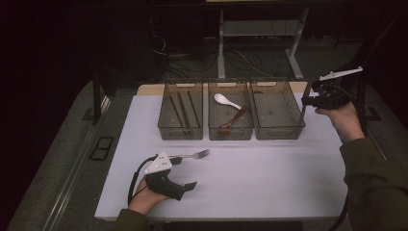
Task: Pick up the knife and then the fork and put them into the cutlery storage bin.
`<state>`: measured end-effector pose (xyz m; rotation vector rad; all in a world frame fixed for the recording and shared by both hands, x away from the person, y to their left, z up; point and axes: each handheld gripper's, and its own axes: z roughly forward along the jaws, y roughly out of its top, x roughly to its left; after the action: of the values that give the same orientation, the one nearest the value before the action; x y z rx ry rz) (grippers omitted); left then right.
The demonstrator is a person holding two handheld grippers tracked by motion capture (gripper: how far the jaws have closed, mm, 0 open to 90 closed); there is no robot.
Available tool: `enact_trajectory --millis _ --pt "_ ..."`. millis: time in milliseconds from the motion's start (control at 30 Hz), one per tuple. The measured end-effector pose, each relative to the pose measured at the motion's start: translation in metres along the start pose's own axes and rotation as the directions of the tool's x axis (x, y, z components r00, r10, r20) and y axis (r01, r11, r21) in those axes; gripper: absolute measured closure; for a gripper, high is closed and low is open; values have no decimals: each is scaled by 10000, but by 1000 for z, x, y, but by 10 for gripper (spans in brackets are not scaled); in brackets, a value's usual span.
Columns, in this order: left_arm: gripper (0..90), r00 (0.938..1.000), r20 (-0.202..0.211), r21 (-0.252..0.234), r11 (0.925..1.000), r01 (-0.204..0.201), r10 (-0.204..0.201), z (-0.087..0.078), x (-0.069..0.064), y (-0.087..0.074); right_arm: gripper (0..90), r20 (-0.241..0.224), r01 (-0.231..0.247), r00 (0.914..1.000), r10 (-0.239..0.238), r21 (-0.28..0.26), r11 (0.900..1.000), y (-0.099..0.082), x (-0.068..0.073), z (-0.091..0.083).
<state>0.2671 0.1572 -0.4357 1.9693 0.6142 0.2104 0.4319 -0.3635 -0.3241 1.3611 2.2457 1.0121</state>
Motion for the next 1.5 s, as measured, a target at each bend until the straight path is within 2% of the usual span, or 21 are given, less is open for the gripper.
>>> enact_trajectory --millis 100,367,733,933,1500 --pt "0 10000 -8 22 10000 -23 23 0 0 0 881 -31 64 10000 -63 273 9996 -1 0 7" --pt "0 10000 4 37 10000 -45 45 1 0 0 881 -69 -176 9998 176 19 9998 3 0 17" --pt "0 10000 62 112 9999 -79 78 1 0 1 881 -23 -17 10000 17 -235 9997 11 4 41" --pt "0 10000 77 101 9999 -57 56 1 0 1 881 64 147 9999 -148 231 9996 20 8 53" --pt "0 9998 118 191 9997 -138 136 5 -2 2 875 29 -92 10000 91 603 9981 20 10 95"
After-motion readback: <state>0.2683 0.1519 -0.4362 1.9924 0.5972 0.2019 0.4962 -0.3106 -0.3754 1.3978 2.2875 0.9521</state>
